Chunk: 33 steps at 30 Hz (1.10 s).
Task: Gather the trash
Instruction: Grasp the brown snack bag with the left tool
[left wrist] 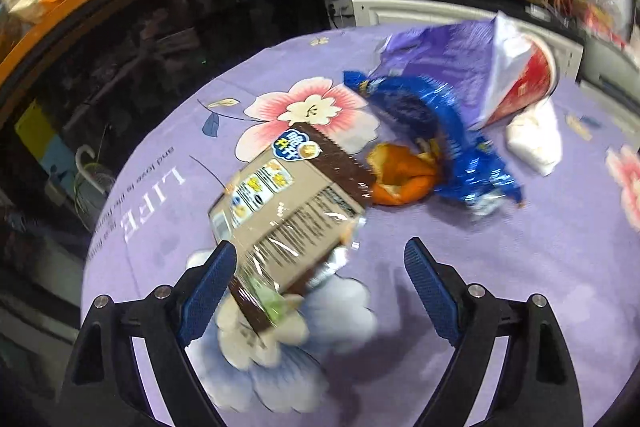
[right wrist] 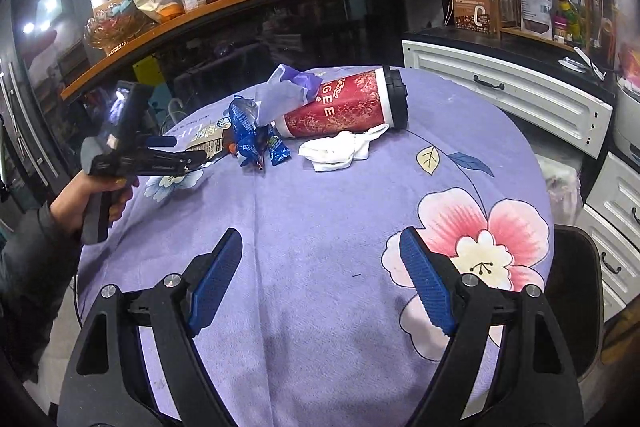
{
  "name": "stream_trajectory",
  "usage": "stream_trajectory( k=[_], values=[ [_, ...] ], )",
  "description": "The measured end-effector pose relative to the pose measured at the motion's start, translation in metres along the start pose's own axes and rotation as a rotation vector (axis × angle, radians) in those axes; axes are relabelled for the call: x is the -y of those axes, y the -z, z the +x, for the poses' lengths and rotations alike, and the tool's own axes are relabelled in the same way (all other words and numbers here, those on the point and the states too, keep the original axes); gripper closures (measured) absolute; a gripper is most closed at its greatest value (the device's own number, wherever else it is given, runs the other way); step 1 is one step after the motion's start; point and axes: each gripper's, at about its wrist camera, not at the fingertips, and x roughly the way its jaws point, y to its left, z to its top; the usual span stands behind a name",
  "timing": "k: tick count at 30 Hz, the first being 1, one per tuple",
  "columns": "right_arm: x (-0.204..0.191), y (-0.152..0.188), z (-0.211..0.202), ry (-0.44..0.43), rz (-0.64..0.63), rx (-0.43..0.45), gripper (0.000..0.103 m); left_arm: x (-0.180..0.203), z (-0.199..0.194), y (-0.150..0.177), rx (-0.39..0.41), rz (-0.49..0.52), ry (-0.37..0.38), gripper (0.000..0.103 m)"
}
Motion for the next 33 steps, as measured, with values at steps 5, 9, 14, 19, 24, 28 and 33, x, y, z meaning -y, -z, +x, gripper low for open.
stream_trajectory(
  k=[5, 9, 14, 19, 24, 28, 33],
  values=[
    [-0.004, -0.007, 0.01, 0.014, -0.005, -0.015, 0.022, -0.001, 0.028, -0.005, -0.059, 0.061, -0.019, 0.018],
    [-0.01, -0.013, 0.018, 0.015, -0.02, -0.022, 0.022, -0.014, 0.039, -0.008, -0.063, 0.016, 0.003, 0.016],
    [-0.017, -0.026, 0.04, 0.0, -0.023, -0.053, 0.022, -0.02, 0.037, -0.006, -0.04, -0.018, 0.046, 0.035],
    [-0.016, -0.042, 0.072, 0.026, -0.024, -0.084, 0.022, -0.037, 0.039, -0.003, -0.037, -0.125, 0.107, 0.062],
    [-0.008, -0.059, 0.115, 0.081, -0.013, -0.144, 0.023, -0.049, 0.028, 0.003, -0.008, -0.183, 0.106, 0.078],
    [-0.002, -0.071, 0.146, 0.095, 0.016, -0.191, 0.023, -0.058, 0.018, 0.009, 0.017, -0.226, 0.119, 0.081],
    [0.004, -0.081, 0.177, 0.12, 0.036, -0.25, 0.03, -0.055, -0.003, 0.018, 0.062, -0.224, 0.111, 0.082]
  ],
)
